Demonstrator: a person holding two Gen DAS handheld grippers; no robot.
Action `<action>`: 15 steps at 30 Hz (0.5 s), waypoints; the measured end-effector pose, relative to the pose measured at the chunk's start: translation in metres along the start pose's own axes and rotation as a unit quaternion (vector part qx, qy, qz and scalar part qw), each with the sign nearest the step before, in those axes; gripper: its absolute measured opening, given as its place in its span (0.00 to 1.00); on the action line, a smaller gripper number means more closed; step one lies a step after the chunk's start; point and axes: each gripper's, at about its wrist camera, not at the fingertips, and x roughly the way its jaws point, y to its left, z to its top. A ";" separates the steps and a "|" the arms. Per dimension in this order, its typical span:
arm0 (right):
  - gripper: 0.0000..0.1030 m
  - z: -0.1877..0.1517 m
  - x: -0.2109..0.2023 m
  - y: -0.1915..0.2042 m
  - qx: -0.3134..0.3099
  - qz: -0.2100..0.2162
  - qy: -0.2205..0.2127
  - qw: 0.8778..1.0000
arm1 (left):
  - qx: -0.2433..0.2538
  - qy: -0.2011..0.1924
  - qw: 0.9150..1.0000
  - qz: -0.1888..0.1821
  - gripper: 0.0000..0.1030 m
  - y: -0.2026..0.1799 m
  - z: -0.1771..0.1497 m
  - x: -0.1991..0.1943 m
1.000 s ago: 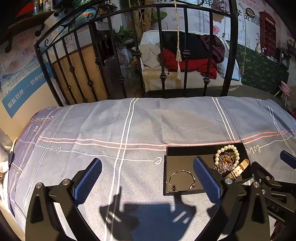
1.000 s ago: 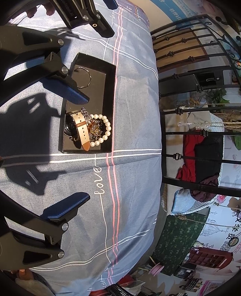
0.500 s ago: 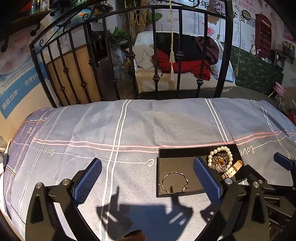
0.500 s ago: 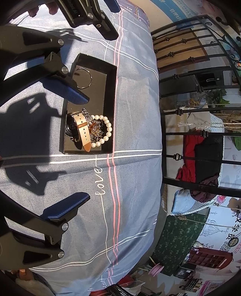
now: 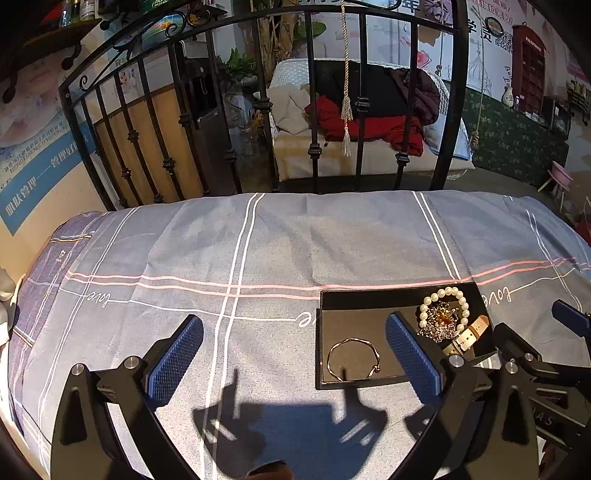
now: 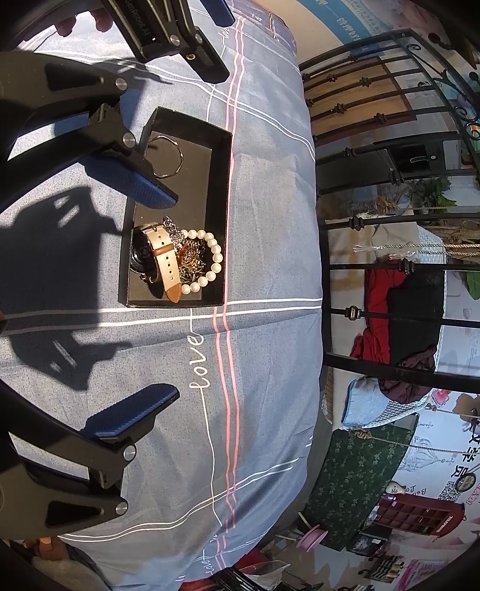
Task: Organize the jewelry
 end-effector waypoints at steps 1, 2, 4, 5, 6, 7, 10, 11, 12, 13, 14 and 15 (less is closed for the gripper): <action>0.91 0.000 0.000 0.000 0.000 0.000 0.000 1.000 | 0.000 0.000 1.000 0.000 0.94 0.000 0.000 0.000; 0.91 0.000 0.000 0.000 0.000 0.000 0.000 1.000 | 0.001 0.001 1.000 -0.001 0.94 0.000 0.000 0.000; 0.91 0.000 0.000 0.000 0.000 0.000 0.000 1.000 | 0.002 0.002 1.000 -0.001 0.94 -0.001 0.000 0.001; 0.91 0.000 0.000 0.000 0.000 0.000 -0.001 1.000 | 0.001 0.003 1.000 -0.001 0.94 -0.001 0.000 0.001; 0.91 0.001 0.000 0.000 -0.001 0.000 -0.001 1.000 | 0.001 0.004 1.000 -0.002 0.94 -0.001 0.000 0.002; 0.91 0.001 0.000 0.000 -0.001 0.000 -0.002 1.000 | 0.001 0.005 1.000 -0.002 0.94 -0.001 0.001 0.001; 0.91 0.002 -0.001 0.000 -0.001 0.000 -0.002 1.000 | 0.002 0.006 1.000 0.000 0.94 -0.001 0.001 0.002; 0.91 0.002 -0.001 0.000 -0.001 0.000 -0.002 1.000 | 0.003 0.006 1.000 0.000 0.94 -0.001 0.000 0.002; 0.91 0.002 -0.001 0.000 -0.001 -0.001 -0.002 1.000 | 0.003 0.006 1.000 0.001 0.94 -0.001 0.000 0.002; 0.91 0.002 -0.001 0.000 -0.001 -0.001 -0.003 1.000 | 0.003 0.006 1.000 0.001 0.94 -0.001 0.000 0.002; 0.91 0.002 -0.001 0.000 -0.001 0.000 -0.003 1.000 | 0.003 0.006 1.000 0.001 0.94 -0.001 0.001 0.002; 0.91 0.002 -0.001 0.000 -0.001 -0.001 -0.003 1.000 | 0.003 0.006 1.000 0.001 0.94 -0.001 0.001 0.002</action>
